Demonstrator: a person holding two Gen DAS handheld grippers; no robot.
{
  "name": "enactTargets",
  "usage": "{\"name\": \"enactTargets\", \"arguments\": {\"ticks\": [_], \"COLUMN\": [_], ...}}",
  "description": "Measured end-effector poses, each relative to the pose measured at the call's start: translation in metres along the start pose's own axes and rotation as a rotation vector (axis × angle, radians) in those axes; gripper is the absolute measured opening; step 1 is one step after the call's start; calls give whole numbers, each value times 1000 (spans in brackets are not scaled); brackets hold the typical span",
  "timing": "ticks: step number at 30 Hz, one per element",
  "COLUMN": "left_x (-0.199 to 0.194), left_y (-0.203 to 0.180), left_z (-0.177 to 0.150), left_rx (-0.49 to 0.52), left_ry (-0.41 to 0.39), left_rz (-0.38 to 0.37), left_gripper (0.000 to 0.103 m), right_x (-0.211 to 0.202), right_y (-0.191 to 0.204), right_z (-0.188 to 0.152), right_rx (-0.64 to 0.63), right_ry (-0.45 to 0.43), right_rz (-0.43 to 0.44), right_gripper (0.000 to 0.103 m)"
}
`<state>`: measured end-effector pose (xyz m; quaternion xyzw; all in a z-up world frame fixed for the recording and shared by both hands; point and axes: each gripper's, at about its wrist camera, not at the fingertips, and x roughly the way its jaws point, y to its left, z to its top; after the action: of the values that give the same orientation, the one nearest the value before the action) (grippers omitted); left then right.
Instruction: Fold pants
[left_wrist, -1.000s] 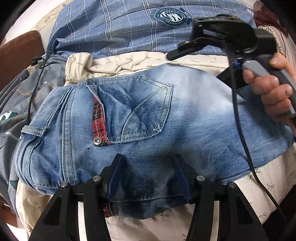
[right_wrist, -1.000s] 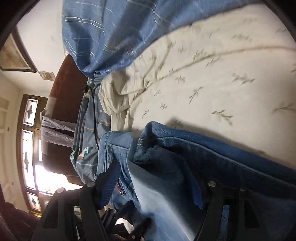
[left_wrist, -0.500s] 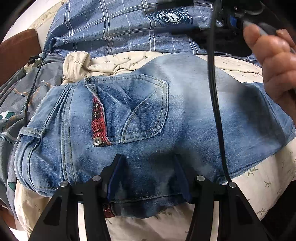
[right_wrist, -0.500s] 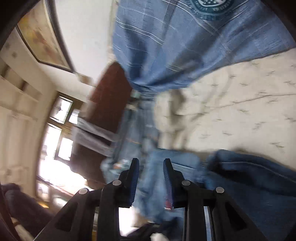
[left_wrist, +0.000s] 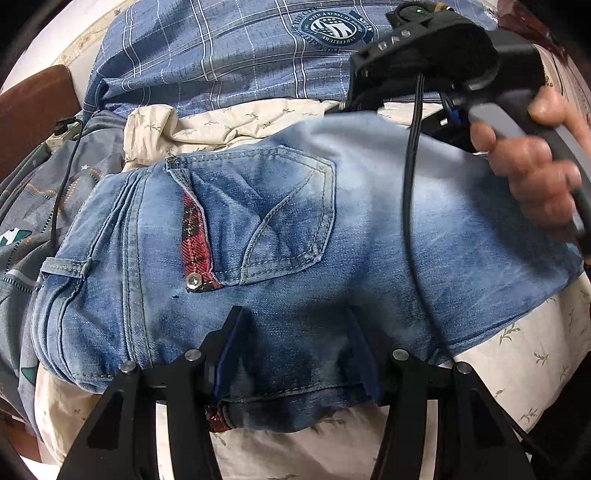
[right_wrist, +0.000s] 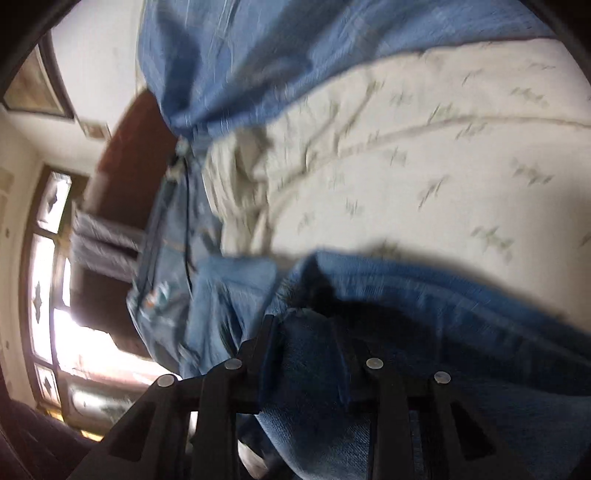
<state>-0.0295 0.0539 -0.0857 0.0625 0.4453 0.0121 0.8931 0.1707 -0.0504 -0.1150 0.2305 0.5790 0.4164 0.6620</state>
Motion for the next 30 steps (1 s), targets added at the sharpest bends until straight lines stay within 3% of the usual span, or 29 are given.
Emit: {"name": "enactTargets", "arguments": {"ticks": [4,8,12,14,15,17,30], "left_x": [0,1,3,3,3,3,1], "left_y": [3,4,1,1,1,2,4], "left_z": [0,1,1,1,1,0,-2], "left_rx": [-2,-3,1,2,0,-1,2], "left_ry": [4,9,12,10,10,9,7], "left_rz": [-13,-20,-3,-3,-4,-4,-20], "left_gripper": [57,57,57,57,57,57,57], "right_x": [-5,-7,3,3,2,-1,-26], "right_y": [7,15,8,11,14,24,36], "right_z": [-16,-38,-41,-41,-42,-42,-23], "right_rx": [-74,-184,-174,-173,-179,-211,-159], "right_ry": [20,5,-4,-30,-42,-94,-260], "right_rz": [-25,-155,-183,-194,-199,-256,-231], "right_gripper": [32,34,33,22,8,4,3]}}
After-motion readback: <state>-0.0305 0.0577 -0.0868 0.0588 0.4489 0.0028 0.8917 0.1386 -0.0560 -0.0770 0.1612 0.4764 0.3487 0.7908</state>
